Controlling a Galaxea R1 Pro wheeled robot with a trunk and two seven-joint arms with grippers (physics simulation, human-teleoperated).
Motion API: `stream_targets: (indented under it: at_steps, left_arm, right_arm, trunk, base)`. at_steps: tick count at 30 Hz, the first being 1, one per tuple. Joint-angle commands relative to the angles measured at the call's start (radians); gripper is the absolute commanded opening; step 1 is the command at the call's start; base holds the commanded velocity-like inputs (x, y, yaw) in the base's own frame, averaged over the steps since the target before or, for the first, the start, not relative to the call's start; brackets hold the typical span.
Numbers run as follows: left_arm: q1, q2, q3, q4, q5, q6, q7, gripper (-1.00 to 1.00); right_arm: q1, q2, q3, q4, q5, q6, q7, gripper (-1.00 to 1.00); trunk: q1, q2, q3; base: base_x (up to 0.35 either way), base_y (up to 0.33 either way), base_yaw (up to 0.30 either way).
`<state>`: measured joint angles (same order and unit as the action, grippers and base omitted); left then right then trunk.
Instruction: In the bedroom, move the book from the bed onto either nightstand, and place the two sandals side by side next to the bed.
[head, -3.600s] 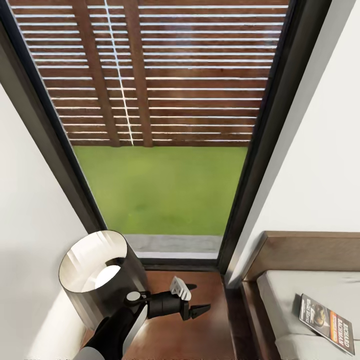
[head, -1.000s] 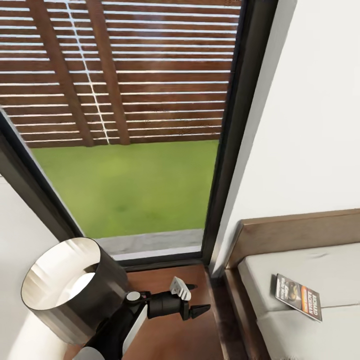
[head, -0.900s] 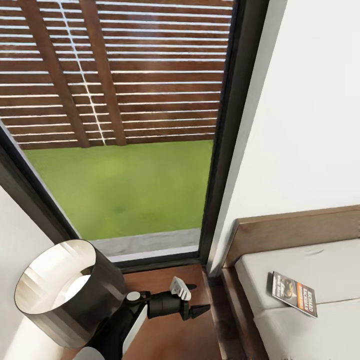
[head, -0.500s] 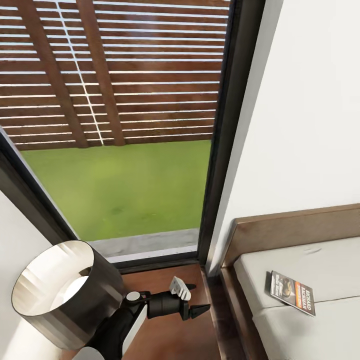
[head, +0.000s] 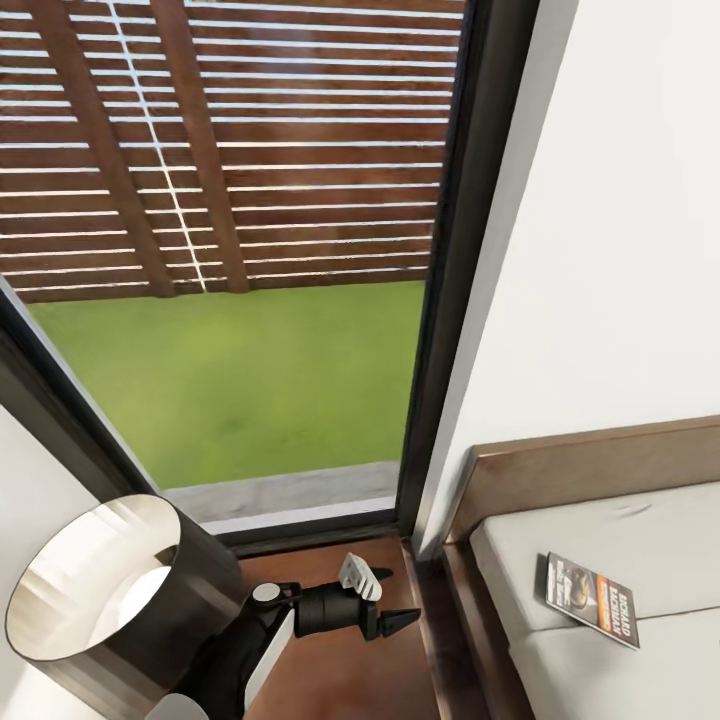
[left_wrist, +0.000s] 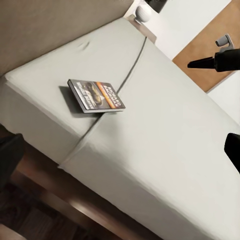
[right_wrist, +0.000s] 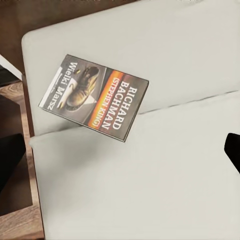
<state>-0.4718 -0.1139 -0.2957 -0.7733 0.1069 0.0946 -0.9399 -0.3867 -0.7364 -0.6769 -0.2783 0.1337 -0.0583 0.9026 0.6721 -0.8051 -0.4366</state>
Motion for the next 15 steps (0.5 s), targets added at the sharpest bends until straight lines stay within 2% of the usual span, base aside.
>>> stream_targets:
  at_steps: [1,8,15]
  left_arm:
    - [-0.001,0.000,-0.002,0.000,0.010,0.010,-0.002,1.00]
    - [-0.001,0.000,-0.002,0.000,0.010,0.010,-0.002,1.00]
    - [-0.001,0.000,-0.002,0.000,0.010,0.010,-0.002,1.00]
  right_arm:
    - [-0.001,0.000,-0.008,0.001,0.011,-0.006,0.004,1.00]
    - [-0.001,0.000,-0.007,0.001,0.011,-0.006,0.004,1.00]
    - [-0.001,0.002,-0.007,0.001,0.011,-0.006,0.004,1.00]
  trunk:
    - [0.000,-0.001,-0.001]
    - [0.000,-0.001,-0.001]
    - [0.000,-0.001,-0.001]
  base:
    - [0.022,0.000,0.000]
    - [0.013,-0.003,0.000]
    - [0.091,-0.067,0.000]
